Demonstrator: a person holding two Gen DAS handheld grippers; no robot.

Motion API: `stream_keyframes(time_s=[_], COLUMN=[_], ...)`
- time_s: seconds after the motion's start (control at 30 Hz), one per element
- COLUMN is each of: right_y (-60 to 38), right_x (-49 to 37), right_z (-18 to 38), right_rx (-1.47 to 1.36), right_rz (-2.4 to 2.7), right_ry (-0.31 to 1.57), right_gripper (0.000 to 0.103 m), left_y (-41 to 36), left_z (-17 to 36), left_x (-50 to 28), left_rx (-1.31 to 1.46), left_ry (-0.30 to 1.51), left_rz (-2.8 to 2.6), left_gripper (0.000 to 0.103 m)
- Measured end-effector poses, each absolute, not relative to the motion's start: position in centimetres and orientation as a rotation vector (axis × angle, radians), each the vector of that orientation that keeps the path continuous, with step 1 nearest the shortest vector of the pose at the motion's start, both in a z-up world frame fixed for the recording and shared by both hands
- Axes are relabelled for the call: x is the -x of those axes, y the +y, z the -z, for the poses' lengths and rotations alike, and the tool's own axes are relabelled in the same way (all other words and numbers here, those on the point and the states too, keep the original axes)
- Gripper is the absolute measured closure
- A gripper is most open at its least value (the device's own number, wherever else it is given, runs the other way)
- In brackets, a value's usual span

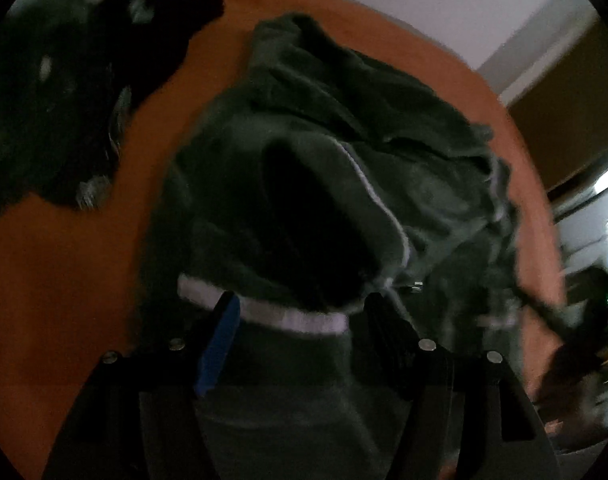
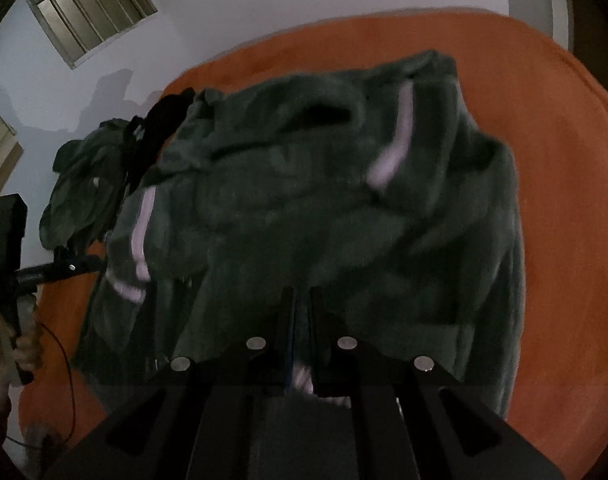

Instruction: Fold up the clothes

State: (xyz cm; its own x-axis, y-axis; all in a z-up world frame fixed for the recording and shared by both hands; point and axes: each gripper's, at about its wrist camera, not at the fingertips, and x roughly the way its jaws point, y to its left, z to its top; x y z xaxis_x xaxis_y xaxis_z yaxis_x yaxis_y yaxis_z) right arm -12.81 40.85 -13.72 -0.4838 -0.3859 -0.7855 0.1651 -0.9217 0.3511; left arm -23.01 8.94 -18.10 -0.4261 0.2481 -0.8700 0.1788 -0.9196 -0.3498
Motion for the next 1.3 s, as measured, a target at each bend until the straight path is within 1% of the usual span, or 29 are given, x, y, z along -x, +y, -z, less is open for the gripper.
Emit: stream_keyframes(time_s=[0.17,0.23,0.37,0.4,0.43,0.47,0.5,0.57,0.73,0.77,0.83,0.87,0.9,0.93,1.0,1.03,1.07,1.1,1.13,1.17,1.23,1.27,1.3], right_y=[40.3,40.0,39.7,39.6,39.7,39.7,39.7,39.9,40.8,40.8,40.7,40.5,40.4,40.3,40.2,40.1,40.1,40.1,40.0,40.0,39.4,39.0,38.1], right_x=[12.8,13.2,13.7,13.7,13.7,13.7,13.7,13.5,13.5,13.5,13.6,13.7,13.9,14.1,14.5,14.6,14.7,14.8,14.9,15.0,15.4,15.6,15.9], right_z=[15.0,15.2,15.3,15.4,15.6,15.8,15.9,16.3,16.5,16.3,16.0,16.0,16.1,16.2,16.2,16.1,15.7,15.4,15.0,14.8,14.2,13.9,13.5], right_rx=[-1.403,-1.404,-1.407,-1.409,-1.415,-1.42,-1.427,-1.443,-1.467,-1.456,-1.43,-1.428,-1.433,-1.439,-1.442,-1.438,-1.424,-1.411,-1.397,-1.385,-1.349,-1.327,-1.301], right_rz=[2.414,2.405,2.393,2.39,2.386,2.383,2.38,2.378,2.374,2.379,2.388,2.385,2.377,2.368,2.354,2.351,2.359,2.367,2.374,2.381,2.384,2.378,2.355], right_ry=[-0.318,-0.317,-0.299,-0.296,-0.298,-0.299,-0.3,-0.302,-0.327,-0.322,-0.302,-0.295,-0.293,-0.3,-0.306,-0.304,-0.289,-0.274,-0.26,-0.245,-0.208,-0.19,-0.179], right_gripper=[0.099,0.099,0.099,0.099,0.099,0.099,0.099,0.099,0.099,0.099,0.099,0.099,0.099,0.099,0.099,0.099,0.099,0.096,0.093,0.092,0.088,0.084,0.082], left_y=[8.6,8.6,10.6,11.0,11.1,11.1,11.1,10.3,9.8,9.9,10.3,10.5,10.7,10.7,10.5,10.1,9.6,8.8,8.2,7.5,6.5,6.0,5.4], left_z=[17.4,17.6,19.2,19.6,19.9,20.1,20.3,19.4,14.3,14.1,13.8,15.2,16.5,17.8,20.2,20.0,19.7,19.1,18.4,17.7,16.6,16.6,16.6], left_x=[24.7,27.0,31.4,32.1,32.4,32.6,32.8,32.6,31.8,31.9,32.2,32.6,33.0,32.9,32.6,32.0,31.4,30.8,30.5,30.2,30.5,31.0,31.5], left_rx=[1.577,1.572,1.652,1.671,1.667,1.673,1.678,1.61,1.396,1.386,1.375,1.45,1.522,1.586,1.699,1.691,1.682,1.666,1.646,1.627,1.599,1.605,1.614], left_ry=[-0.71,-0.739,-0.656,-0.632,-0.639,-0.643,-0.649,-0.682,-0.541,-0.502,-0.428,-0.431,-0.441,-0.506,-0.626,-0.632,-0.639,-0.649,-0.656,-0.661,-0.648,-0.66,-0.675], left_rz=[-2.487,-2.449,-2.408,-2.399,-2.4,-2.407,-2.415,-2.479,-2.608,-2.625,-2.651,-2.605,-2.554,-2.483,-2.341,-2.359,-2.378,-2.4,-2.415,-2.429,-2.457,-2.464,-2.47], left_gripper=[0.036,0.028,0.029,0.032,0.052,0.069,0.095,0.094,0.094,0.094,0.092,0.092,0.084,0.071,0.063,0.056,0.052,0.043,0.036,0.035,0.026,0.026,0.026])
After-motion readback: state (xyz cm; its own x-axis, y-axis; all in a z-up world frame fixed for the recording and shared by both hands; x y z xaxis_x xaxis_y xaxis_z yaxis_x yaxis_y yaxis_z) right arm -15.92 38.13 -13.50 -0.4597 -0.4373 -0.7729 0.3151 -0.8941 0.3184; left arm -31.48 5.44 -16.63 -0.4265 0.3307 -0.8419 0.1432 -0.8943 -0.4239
